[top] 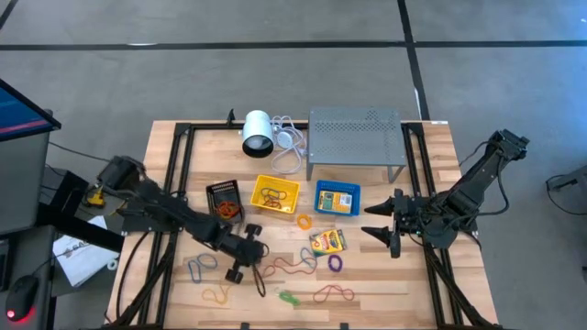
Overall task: Pick & Place Office Desk Supplies
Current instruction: Put the red rubber band into the yellow bin
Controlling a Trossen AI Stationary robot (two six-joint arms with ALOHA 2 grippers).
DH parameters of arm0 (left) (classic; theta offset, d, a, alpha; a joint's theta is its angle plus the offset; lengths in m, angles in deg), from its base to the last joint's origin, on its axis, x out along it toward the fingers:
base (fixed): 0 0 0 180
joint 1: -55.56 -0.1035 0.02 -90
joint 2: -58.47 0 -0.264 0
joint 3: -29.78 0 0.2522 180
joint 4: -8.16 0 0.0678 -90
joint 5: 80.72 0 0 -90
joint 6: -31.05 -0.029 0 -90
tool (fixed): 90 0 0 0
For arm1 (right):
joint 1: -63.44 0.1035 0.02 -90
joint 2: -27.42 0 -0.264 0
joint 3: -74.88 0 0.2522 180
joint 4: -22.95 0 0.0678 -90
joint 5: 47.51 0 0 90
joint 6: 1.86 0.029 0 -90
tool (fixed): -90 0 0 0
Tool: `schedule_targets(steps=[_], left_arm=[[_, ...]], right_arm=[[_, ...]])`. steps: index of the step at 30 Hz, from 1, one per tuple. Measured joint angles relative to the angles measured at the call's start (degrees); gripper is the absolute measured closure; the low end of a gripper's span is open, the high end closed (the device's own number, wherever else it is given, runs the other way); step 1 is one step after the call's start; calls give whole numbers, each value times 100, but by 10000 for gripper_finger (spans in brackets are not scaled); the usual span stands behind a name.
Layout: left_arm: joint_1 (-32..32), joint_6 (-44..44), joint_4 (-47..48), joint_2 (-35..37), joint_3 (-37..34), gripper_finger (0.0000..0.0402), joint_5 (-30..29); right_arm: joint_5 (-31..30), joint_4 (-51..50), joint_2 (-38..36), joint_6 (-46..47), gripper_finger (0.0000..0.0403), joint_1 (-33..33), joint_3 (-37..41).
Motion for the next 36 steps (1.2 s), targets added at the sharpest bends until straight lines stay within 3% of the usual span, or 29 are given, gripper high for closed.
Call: schedule_targets(steps=[8,15,26,36], left_arm=[[-234,-22,30,1834,0,401,-1228],[-1190,-62,20,2938,7,401,-1584],[-2942,-212,23,2841,11,401,-76],[-3825,3,8,2238,11,401,1051]], right_arm=[[-2,-22,0,-4,123,-2,2],[-2,5,0,-87,123,-7,0],[-3,4,0,-107,123,-7,0],[-4,4,0,-107,123,-7,2]])
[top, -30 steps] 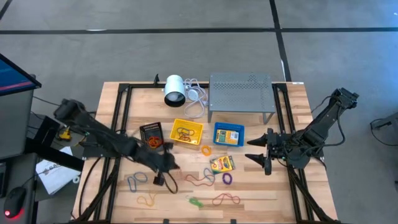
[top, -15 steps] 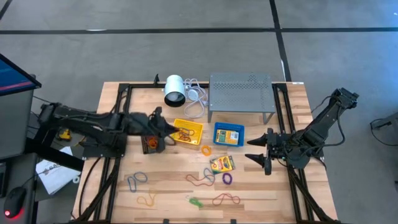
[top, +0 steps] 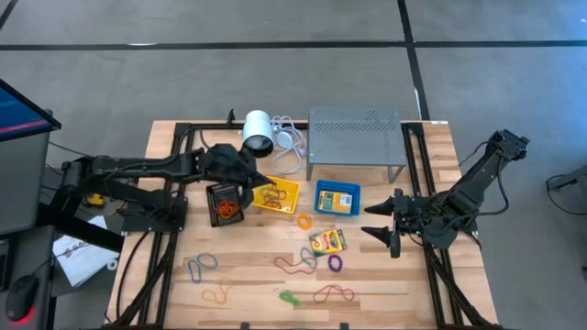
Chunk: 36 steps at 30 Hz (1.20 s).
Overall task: Pick & Place Office Desk Supplies
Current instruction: Put the red rubber band into the yellow bin
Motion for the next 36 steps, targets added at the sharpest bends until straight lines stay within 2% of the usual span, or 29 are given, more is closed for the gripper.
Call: schedule_targets(steps=[7,22,27,30,36], left_arm=[[-273,90,-1,-454,0,401,325],[-273,88,69,-1405,0,401,312],[-266,95,146,-1573,2,398,86],[-247,85,128,-1608,4,379,78],[-290,84,131,-1608,4,307,73]], right_arm=[[0,-2,0,0,123,0,-2],[0,-9,0,0,123,0,-2],[0,-9,2,0,123,0,-2],[0,-9,7,1,123,0,-2],[0,-9,7,0,123,0,-2]])
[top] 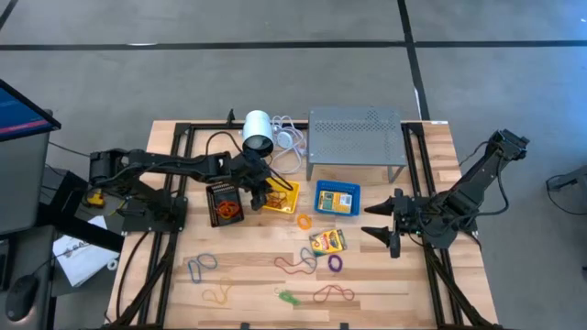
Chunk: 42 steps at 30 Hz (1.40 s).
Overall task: Pick & Place Office Desk Supplies
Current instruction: Put the red rubber band into the yellow bin
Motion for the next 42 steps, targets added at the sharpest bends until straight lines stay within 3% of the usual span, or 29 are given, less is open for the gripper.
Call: schedule_targets(steps=[8,13,18,22,29,36,42], left_arm=[[-5,2,39,0,0,205,8],[-2,236,25,82,0,172,165],[96,498,-136,435,19,182,614],[353,451,309,771,314,207,1054],[1108,-164,1692,892,1168,237,608],[1783,-303,1969,763,1500,230,516],[2306,-287,2414,157,1647,225,184]], right_arm=[[2,0,2,1,123,0,0],[2,0,2,2,123,0,0],[2,0,2,2,123,0,0],[2,2,4,31,123,0,0],[2,-15,4,48,123,0,0],[4,-20,4,143,123,-4,0],[2,-23,4,153,123,-4,0]])
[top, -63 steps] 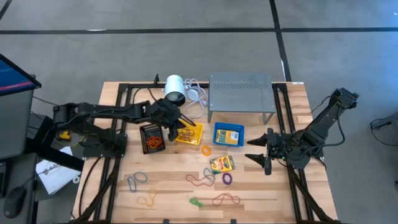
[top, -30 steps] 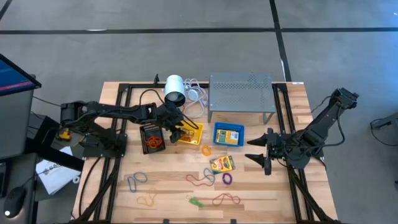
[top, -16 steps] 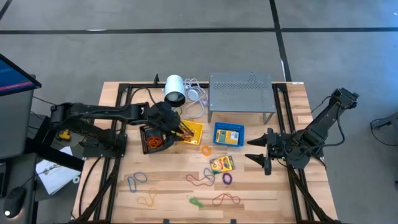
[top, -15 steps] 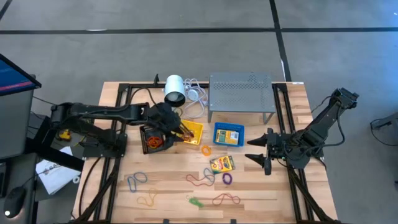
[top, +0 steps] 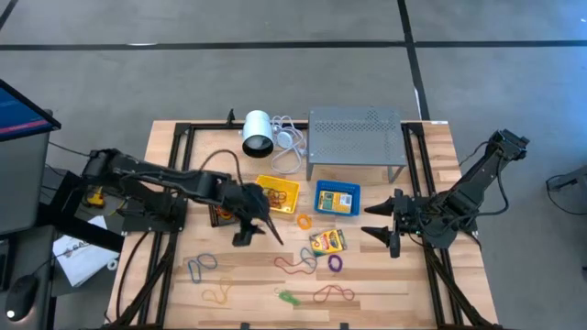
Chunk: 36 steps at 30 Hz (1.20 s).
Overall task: Pick & Place Office Desk Supplies
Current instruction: Put the red rubber band into the yellow bin
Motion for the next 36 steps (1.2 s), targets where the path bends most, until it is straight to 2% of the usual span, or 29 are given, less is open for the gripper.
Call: schedule_targets(steps=[9,15,26,36], left_arm=[[467,-147,404,-1432,836,225,-96],[636,-471,849,-2041,1207,226,-564],[783,-505,615,-2716,1216,229,-730],[1017,-601,-274,-2795,1216,228,-722]], right_arm=[[1,-16,0,1,123,0,2],[4,-18,0,2,123,0,2],[22,-107,0,2,123,4,2],[20,-114,0,11,123,4,2]])
